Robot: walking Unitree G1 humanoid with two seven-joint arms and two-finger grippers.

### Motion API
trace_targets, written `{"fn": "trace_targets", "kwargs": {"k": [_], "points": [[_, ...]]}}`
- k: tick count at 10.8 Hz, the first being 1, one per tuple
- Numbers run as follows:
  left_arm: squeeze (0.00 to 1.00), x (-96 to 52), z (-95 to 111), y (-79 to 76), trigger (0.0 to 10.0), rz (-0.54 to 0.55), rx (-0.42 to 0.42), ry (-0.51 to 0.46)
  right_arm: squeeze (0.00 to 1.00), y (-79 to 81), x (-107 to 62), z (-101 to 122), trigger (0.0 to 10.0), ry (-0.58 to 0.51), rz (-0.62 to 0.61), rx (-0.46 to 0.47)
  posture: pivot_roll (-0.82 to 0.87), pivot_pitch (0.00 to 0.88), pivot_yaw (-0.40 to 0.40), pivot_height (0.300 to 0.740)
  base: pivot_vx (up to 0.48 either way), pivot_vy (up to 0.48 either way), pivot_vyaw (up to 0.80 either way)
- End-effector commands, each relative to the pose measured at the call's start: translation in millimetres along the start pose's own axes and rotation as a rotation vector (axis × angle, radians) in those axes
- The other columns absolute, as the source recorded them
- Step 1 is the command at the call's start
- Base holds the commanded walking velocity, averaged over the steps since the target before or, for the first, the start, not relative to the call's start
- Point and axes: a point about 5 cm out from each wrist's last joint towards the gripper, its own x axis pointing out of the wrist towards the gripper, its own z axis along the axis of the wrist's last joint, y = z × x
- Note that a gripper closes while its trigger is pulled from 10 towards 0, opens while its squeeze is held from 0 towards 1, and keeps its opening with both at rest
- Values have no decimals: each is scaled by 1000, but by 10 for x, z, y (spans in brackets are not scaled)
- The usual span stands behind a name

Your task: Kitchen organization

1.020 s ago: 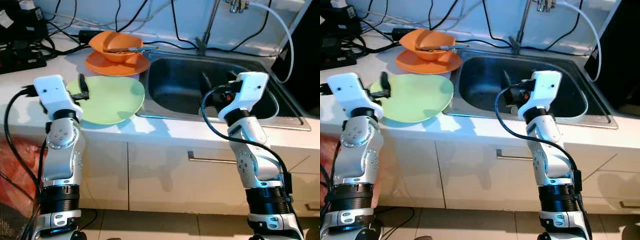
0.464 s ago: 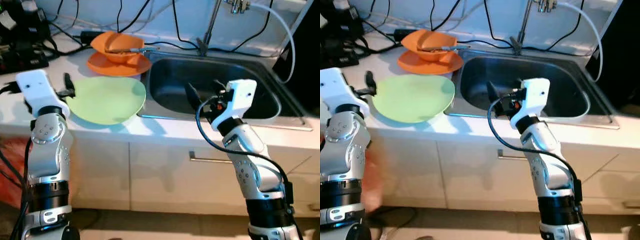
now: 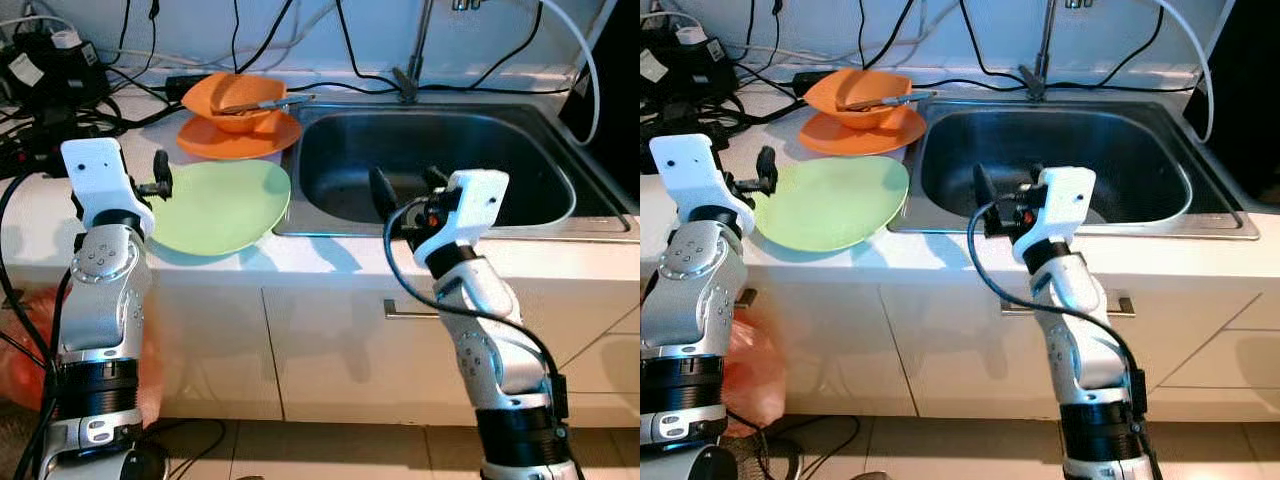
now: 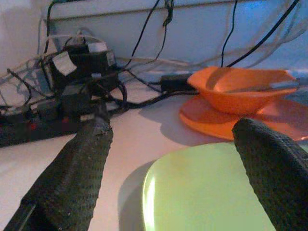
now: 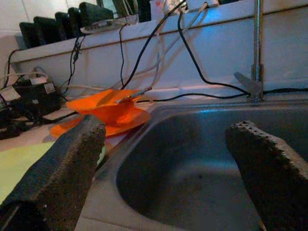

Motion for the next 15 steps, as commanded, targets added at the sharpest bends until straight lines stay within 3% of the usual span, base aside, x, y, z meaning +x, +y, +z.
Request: {"fn": "trace_targets", "kwargs": {"k": [1, 4, 6, 8, 10, 12, 15], "points": [[0, -6, -79, 109, 10000, 59, -15, 50, 0, 5, -24, 19, 10000, 4, 4, -14, 102, 11, 40, 740, 0, 0, 0], [0, -46, -202, 242, 10000, 163, -52, 138, 0, 89, -81, -34, 10000, 82, 125, -20, 99, 16, 28, 740, 0, 0, 0], [0, -50, -268, 326, 10000, 234, -173, 230, 0, 124, -110, 5, 10000, 95, 195, -27, 102, 33, 25, 740, 0, 0, 0], [0, -43, -410, 189, 10000, 191, -377, 389, 0, 260, -147, 23, 10000, 175, 376, 38, 112, 41, 25, 740, 0, 0, 0], [0, -48, -496, -11, 10000, 73, -503, 522, 0, 314, -224, -20, 10000, 276, 484, 14, 114, 47, 24, 740, 0, 0, 0], [0, -40, -478, -113, 10000, 6, -550, 565, 0, 298, -217, -7, 10000, 272, 460, 37, 110, 53, 23, 740, 0, 0, 0], [0, -27, -470, -103, 10000, 22, -565, 589, 0, 282, -204, -32, 10000, 295, 433, 38, 111, 60, 28, 740, 0, 0, -579]]}}
